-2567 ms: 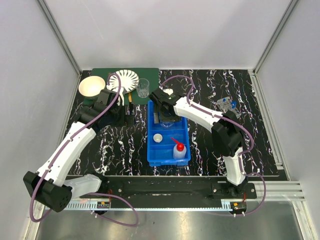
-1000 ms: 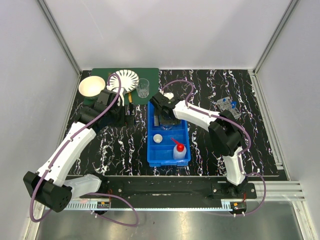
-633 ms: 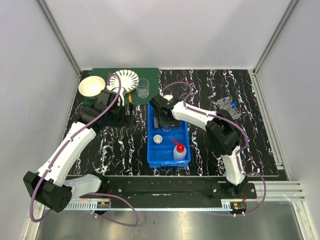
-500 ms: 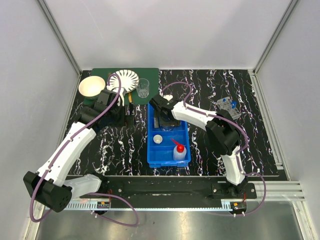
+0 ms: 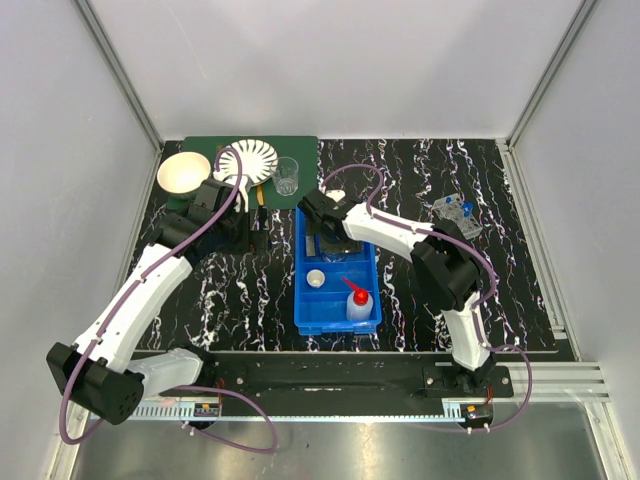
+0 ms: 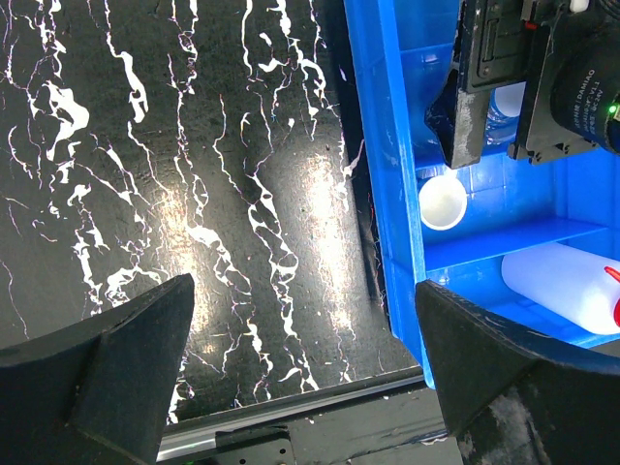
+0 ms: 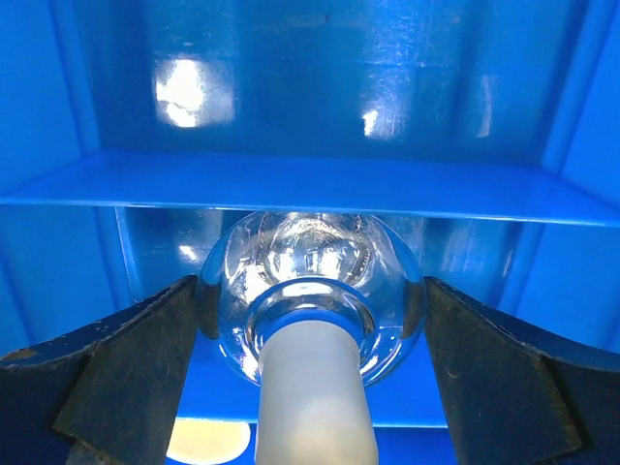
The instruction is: Organize the chemistry lab equipment
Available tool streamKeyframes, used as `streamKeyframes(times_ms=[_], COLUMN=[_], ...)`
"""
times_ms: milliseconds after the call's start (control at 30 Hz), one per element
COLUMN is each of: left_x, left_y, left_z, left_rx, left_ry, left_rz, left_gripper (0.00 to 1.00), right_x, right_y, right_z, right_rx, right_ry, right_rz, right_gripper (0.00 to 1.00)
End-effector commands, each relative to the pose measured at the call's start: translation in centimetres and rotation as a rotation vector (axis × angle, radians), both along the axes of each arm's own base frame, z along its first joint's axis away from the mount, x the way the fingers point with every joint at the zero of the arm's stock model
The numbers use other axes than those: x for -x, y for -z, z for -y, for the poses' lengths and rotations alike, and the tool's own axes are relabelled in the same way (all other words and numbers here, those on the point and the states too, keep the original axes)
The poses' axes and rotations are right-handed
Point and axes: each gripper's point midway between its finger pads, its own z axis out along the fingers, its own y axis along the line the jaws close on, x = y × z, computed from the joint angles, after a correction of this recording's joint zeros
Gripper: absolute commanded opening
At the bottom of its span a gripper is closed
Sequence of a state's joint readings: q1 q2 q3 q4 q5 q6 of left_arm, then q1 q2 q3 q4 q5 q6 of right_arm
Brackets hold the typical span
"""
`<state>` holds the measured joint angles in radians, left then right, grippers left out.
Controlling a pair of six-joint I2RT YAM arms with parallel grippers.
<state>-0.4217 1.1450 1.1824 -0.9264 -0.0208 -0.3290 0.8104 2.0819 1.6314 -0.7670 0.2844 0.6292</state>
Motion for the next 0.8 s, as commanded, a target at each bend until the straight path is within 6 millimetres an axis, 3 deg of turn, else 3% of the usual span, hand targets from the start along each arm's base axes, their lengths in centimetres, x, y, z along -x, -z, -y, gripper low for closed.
streamKeyframes(times_ms=[0,200,367,600,767], left_x=[-0.3,-0.3,-0.4,-0.4,-0.6], left_y=[-0.7,-0.7,-0.7,-0.8,-1.3], left_z=[0.3,0.3,0.3,0.3,0.3], left_rx=[0.022,0.021,0.021,0.02,0.022], left_ry=[0.013,0.014,0.014,0.013,0.013], left_rz=[0.035,0.035,0.035,0.037,0.051], left_gripper=[0.99,0.99,0.99,0.99,0.99], right_x=[0.2,0.2,0.0,-0.5,0.0], right_y=[-1.3,-2.1,-4.9,-11.9,-18.0], right_z=[-1.0,-1.0,-0.7,0.4,3.3], right_rx=[-0.027,-0.024,-0.028,-0.034,-0.033], right_ry=[-0.018,-0.019,-0.02,-0.018,0.012], right_rz=[0.024,0.036,0.082,0.196,0.313], right_gripper=[1.0,1.0,1.0,1.0,1.0])
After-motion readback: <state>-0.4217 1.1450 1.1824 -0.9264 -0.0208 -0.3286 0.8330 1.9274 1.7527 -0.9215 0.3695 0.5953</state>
